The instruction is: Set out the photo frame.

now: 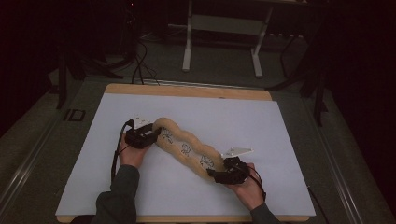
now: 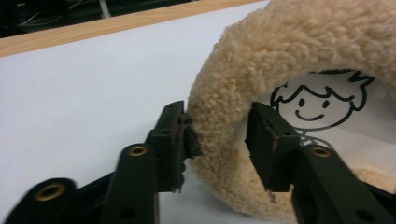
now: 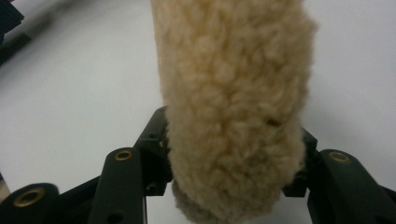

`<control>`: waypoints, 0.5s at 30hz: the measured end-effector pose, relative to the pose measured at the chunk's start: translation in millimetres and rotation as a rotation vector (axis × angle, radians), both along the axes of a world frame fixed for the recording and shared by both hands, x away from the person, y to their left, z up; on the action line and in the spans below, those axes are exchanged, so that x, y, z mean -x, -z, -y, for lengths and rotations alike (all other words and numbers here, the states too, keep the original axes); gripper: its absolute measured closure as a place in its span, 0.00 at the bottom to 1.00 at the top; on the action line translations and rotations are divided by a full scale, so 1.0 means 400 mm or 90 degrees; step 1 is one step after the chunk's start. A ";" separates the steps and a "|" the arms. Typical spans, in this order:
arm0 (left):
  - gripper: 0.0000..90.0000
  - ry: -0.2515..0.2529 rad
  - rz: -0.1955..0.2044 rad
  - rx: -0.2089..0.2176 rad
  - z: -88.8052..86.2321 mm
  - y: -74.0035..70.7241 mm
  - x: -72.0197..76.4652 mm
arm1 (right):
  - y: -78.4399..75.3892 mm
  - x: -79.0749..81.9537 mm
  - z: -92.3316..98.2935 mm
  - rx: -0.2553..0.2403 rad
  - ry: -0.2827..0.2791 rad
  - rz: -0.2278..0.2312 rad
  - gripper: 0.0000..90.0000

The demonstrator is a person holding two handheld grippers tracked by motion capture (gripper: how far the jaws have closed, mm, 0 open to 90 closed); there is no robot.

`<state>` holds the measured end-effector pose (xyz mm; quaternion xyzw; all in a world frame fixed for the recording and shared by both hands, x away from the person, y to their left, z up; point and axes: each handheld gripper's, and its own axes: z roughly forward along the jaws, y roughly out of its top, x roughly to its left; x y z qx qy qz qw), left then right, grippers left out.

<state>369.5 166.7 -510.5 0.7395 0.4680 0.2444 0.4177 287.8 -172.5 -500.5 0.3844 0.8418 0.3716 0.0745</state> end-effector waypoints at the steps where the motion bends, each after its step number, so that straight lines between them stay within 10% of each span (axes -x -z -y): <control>1: 0.72 0.000 0.000 0.000 0.000 0.000 0.000 | 0.000 0.000 0.000 0.000 0.000 0.000 0.53; 15: 0.82 -0.018 -0.005 -0.013 0.006 -0.002 0.008 | 0.003 0.004 0.023 -0.036 0.022 -0.046 0.71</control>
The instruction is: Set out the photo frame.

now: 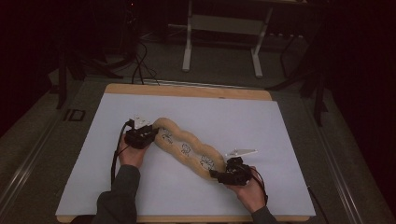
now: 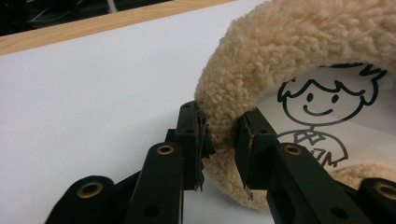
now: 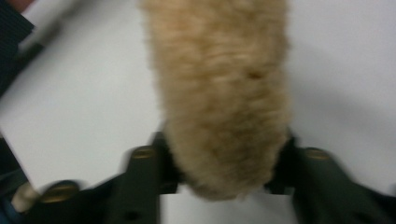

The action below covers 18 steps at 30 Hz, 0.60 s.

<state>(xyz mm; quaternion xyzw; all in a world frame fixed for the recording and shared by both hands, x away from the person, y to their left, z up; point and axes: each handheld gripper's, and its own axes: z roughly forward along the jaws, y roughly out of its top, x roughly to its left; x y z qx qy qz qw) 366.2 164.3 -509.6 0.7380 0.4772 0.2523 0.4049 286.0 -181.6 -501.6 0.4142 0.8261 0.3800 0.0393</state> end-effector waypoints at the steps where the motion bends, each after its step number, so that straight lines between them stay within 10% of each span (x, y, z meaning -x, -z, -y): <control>1: 0.82 -0.003 0.002 0.000 0.000 0.000 0.002 | -0.002 0.001 -0.002 0.005 0.000 0.004 0.71; 18: 0.82 -0.051 0.012 0.016 -0.010 0.000 0.050 | -0.006 -0.073 0.023 0.018 0.093 0.040 0.70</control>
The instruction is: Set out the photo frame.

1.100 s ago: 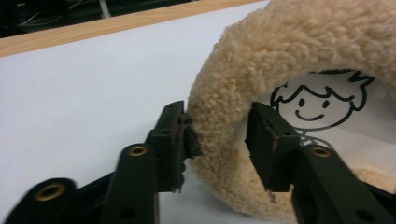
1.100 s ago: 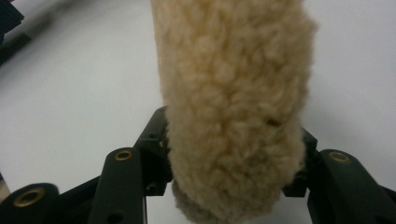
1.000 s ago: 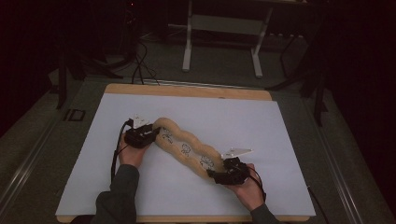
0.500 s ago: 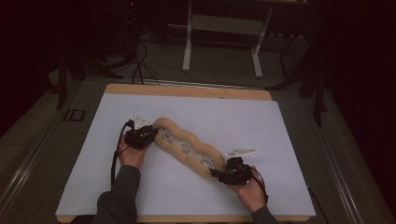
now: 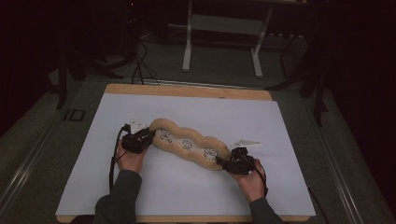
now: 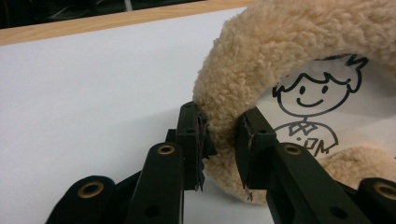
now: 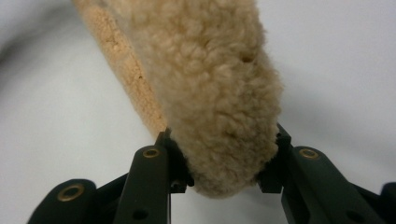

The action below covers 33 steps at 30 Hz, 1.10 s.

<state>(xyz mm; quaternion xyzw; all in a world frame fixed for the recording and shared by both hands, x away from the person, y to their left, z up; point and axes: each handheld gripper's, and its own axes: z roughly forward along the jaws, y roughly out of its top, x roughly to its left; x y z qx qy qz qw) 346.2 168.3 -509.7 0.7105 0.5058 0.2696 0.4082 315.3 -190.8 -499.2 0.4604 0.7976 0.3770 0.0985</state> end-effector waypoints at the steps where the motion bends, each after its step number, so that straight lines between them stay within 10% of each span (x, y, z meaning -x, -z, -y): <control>1: 0.82 -0.003 0.000 -0.001 -0.001 -0.001 0.004 | 0.000 -0.005 -0.001 0.001 0.000 0.001 0.70; 33: 0.81 -0.041 0.016 0.038 0.010 0.014 0.095 | -0.001 -0.101 0.031 -0.013 0.011 0.026 0.59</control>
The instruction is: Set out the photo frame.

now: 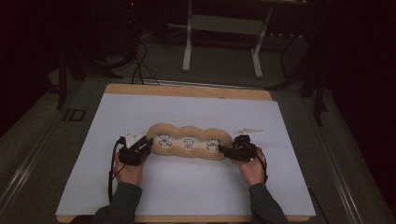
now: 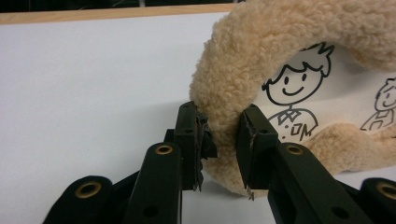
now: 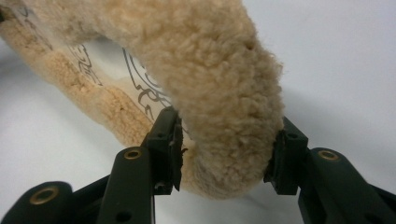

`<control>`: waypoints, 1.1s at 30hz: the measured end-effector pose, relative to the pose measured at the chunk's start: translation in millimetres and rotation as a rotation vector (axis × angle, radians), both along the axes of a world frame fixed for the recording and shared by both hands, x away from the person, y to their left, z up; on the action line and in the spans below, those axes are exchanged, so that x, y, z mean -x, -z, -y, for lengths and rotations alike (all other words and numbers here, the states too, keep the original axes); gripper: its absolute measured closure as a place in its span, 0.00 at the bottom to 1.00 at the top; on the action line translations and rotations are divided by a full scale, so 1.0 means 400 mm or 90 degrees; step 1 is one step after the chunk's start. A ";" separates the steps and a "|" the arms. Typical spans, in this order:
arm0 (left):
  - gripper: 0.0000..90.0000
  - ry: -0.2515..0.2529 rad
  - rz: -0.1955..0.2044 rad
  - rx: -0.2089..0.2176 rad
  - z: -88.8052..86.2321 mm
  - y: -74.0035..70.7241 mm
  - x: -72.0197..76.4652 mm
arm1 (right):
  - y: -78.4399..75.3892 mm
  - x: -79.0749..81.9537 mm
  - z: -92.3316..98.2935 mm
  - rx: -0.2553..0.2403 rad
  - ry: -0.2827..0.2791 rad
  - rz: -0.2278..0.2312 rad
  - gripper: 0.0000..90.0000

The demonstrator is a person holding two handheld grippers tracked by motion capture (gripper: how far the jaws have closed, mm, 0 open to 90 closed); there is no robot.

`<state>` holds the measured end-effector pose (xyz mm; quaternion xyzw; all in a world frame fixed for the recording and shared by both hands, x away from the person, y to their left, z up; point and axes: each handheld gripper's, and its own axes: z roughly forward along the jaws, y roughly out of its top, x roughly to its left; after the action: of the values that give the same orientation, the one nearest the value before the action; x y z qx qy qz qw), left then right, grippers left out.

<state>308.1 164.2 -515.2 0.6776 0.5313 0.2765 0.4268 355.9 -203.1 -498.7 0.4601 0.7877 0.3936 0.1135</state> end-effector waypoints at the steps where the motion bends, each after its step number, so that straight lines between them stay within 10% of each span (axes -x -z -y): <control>1: 0.81 0.003 0.001 -0.001 0.001 -0.001 0.003 | 0.000 0.000 0.000 0.000 0.000 0.000 0.59; 33: 0.79 0.043 -0.005 -0.007 0.028 0.001 0.017 | 0.005 -0.020 0.049 -0.027 0.019 0.011 0.54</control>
<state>301.2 152.9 -515.5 0.6986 0.5082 0.2622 0.4301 363.8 -222.5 -500.7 0.4706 0.7713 0.4126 0.1159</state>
